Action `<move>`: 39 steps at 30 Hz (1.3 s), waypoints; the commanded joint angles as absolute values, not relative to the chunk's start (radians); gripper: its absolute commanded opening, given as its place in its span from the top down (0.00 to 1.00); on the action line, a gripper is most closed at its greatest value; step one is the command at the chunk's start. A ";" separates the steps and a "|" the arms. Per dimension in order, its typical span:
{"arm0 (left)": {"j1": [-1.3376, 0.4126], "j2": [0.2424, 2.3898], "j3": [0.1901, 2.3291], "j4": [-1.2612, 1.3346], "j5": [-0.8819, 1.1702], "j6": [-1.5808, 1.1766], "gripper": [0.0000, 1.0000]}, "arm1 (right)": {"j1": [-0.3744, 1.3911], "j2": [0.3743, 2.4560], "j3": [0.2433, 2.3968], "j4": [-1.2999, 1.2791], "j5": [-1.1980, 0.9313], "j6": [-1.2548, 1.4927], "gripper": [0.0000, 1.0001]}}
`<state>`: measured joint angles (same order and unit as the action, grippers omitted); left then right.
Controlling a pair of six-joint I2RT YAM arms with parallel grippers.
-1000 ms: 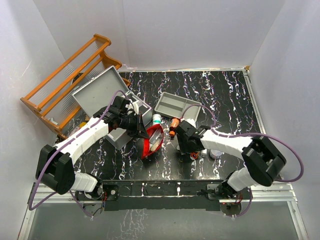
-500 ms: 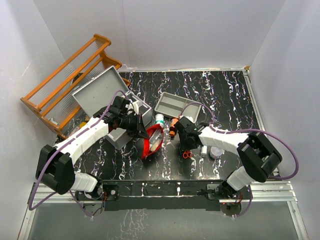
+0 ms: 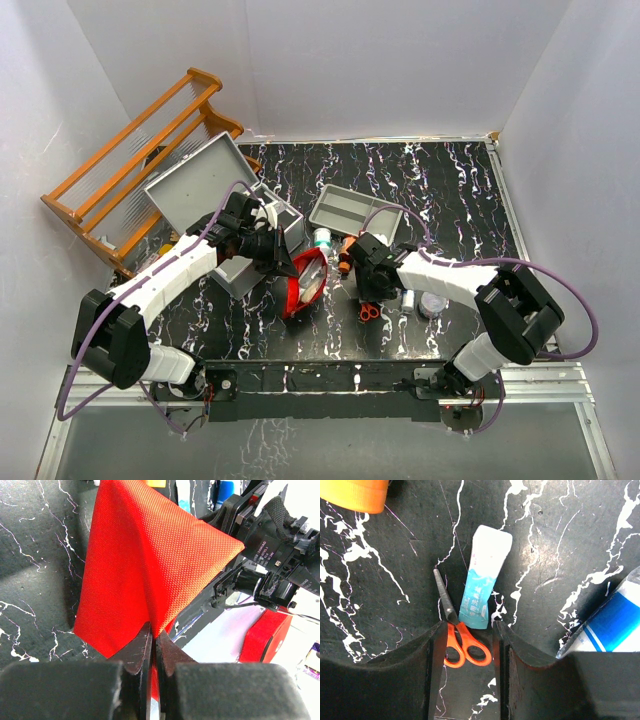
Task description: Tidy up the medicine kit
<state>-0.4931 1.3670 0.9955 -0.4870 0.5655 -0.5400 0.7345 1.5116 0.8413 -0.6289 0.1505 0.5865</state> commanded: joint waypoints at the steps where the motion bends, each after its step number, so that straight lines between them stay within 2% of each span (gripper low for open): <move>1: -0.494 1.345 1.026 -0.484 0.591 -0.545 1.00 | 0.735 1.490 0.856 -0.627 0.139 0.595 0.61; 12: -0.494 1.325 1.026 -0.492 0.548 -0.571 1.00 | 0.741 1.424 0.842 -0.677 0.094 0.605 0.61; 18: -0.493 1.318 1.026 -0.500 0.526 -0.584 1.00 | 0.762 1.423 0.832 -0.681 0.075 0.606 0.77; 34: -0.494 1.309 1.034 -0.524 0.514 -0.584 1.00 | 0.786 1.532 0.810 -0.637 0.071 0.586 0.74; 37: -0.494 1.311 1.036 -0.523 0.518 -0.583 1.00 | 0.793 1.557 0.804 -0.639 0.100 0.591 0.80; 39: -0.494 1.312 1.037 -0.523 0.517 -0.582 1.00 | 0.798 1.570 0.799 -0.638 0.117 0.596 0.89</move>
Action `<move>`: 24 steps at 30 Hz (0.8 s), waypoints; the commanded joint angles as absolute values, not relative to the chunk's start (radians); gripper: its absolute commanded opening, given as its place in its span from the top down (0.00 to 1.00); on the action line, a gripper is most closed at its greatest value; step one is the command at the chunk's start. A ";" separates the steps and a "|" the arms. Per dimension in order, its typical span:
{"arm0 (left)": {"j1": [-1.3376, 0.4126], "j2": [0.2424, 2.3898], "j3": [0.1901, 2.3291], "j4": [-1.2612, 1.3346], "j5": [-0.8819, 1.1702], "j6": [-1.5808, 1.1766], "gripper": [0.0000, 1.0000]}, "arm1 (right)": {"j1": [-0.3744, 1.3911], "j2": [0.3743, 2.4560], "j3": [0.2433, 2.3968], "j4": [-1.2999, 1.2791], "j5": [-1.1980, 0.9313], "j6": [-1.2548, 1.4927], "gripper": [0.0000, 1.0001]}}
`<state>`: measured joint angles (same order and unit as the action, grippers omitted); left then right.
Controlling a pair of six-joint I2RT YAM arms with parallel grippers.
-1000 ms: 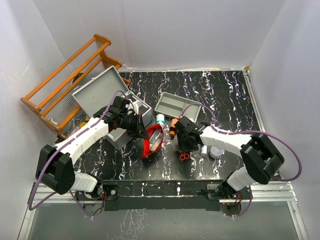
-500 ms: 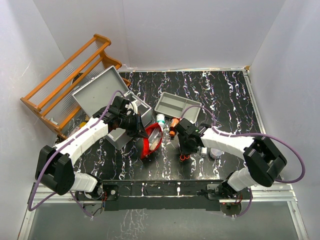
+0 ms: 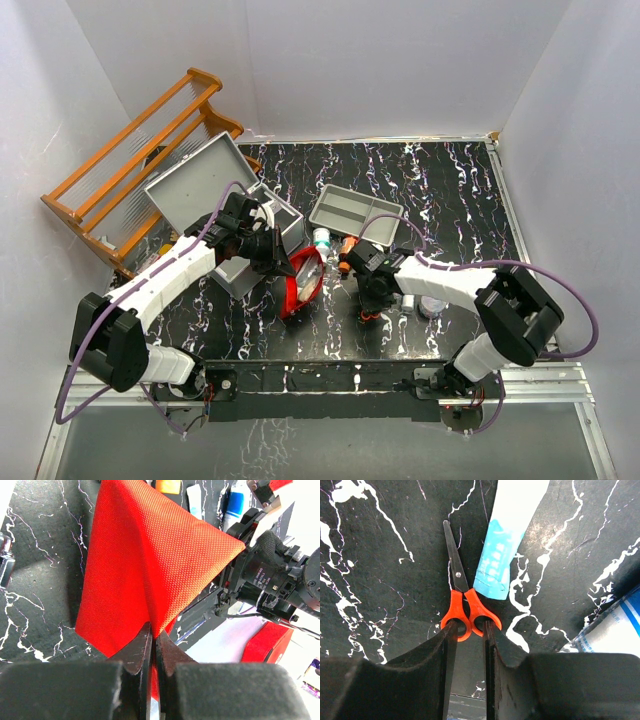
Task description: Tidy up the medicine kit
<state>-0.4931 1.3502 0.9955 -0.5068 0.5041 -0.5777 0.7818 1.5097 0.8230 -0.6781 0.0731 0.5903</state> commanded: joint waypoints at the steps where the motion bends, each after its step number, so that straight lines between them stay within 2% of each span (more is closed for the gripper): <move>1: -0.494 1.312 1.038 -0.525 0.517 -0.581 1.00 | 0.801 1.578 0.797 -0.637 0.121 0.598 0.94; 3: -0.493 1.310 1.037 -0.526 0.516 -0.582 1.00 | 0.806 1.591 0.797 -0.637 0.122 0.598 1.00; 9: -0.494 1.305 1.030 -0.524 0.506 -0.581 1.00 | 0.822 1.533 0.822 -0.634 0.115 0.604 1.00; 17: -0.494 1.299 1.022 -0.505 0.503 -0.581 1.00 | 0.824 1.245 0.810 -0.507 0.084 0.649 1.00; 24: -0.494 1.286 1.034 -0.497 0.520 -0.595 1.00 | 0.824 1.056 0.775 -0.295 0.026 0.741 1.00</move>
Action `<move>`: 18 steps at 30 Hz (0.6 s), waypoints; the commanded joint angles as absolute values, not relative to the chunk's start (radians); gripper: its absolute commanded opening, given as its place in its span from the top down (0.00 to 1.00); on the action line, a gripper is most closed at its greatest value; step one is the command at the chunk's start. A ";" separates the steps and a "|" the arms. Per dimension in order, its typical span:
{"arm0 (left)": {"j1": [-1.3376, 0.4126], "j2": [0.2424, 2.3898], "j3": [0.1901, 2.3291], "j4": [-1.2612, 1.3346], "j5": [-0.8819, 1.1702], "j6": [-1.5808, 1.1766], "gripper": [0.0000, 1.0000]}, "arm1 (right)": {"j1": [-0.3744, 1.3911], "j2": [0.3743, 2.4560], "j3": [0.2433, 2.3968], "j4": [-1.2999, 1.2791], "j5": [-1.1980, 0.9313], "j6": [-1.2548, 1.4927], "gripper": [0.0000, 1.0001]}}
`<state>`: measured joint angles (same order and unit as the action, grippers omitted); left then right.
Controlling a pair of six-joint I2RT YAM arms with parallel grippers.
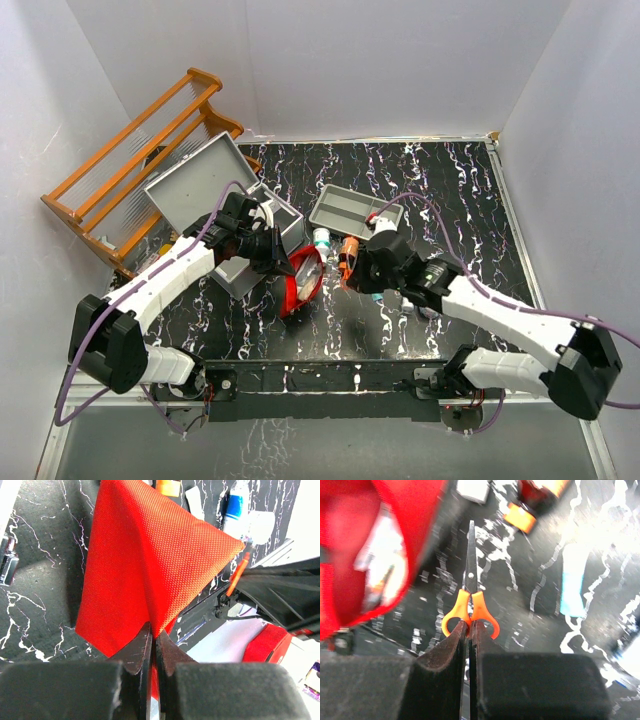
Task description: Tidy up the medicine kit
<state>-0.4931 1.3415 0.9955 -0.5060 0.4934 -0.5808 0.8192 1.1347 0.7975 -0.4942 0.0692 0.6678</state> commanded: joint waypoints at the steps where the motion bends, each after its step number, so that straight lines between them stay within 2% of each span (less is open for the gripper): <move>1: -0.494 1.282 1.038 -0.498 0.524 -0.596 1.00 | 0.824 1.039 0.770 -0.257 0.007 0.758 1.00; 12: -0.494 1.234 1.049 -0.454 0.596 -0.616 1.00 | 0.826 1.035 0.715 0.116 -0.155 0.904 1.00; 18: -0.494 1.220 1.071 -0.440 0.635 -0.640 1.00 | 0.847 1.089 0.716 0.210 -0.154 0.907 1.00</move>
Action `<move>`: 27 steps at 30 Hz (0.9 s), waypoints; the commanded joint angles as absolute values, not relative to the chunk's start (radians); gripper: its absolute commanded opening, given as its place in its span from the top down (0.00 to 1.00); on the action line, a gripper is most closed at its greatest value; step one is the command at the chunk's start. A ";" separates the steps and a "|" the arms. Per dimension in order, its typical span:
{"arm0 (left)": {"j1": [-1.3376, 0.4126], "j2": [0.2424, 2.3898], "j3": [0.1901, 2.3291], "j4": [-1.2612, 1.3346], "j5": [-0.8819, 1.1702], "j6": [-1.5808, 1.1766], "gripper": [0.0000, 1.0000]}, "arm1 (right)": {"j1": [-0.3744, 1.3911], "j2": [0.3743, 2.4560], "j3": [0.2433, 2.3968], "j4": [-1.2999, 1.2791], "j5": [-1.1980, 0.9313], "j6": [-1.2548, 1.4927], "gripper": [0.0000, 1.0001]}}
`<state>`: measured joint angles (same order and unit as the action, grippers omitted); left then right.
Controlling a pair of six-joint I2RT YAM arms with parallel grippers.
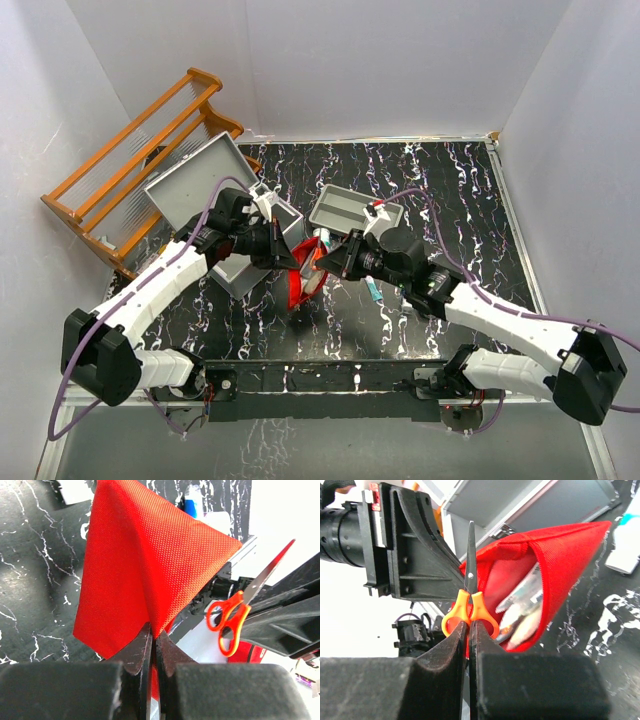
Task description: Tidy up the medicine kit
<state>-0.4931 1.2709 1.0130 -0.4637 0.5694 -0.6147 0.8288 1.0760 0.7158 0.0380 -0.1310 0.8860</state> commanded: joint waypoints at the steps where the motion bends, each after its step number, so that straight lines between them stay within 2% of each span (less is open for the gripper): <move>1: -0.494 1.216 1.075 -0.438 0.638 -0.648 1.00 | 0.852 1.093 0.714 0.219 -0.147 0.910 1.00; 12: -0.494 1.196 1.122 -0.391 0.686 -0.757 1.00 | 0.891 1.139 0.678 0.293 -0.101 0.960 0.99; 16: -0.494 1.193 1.135 -0.402 0.690 -0.756 1.00 | 0.891 1.129 0.683 0.258 -0.077 0.959 0.81; 18: -0.494 1.191 1.132 -0.404 0.687 -0.756 1.00 | 0.892 1.124 0.694 0.217 -0.056 0.954 0.75; 27: -0.494 1.196 1.136 -0.423 0.670 -0.741 1.00 | 0.891 1.091 0.755 0.065 0.004 0.912 0.72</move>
<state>-0.4927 1.2308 1.0870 -0.4183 0.6373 -0.7406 0.8883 1.1358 0.6865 0.1093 -0.0444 0.9432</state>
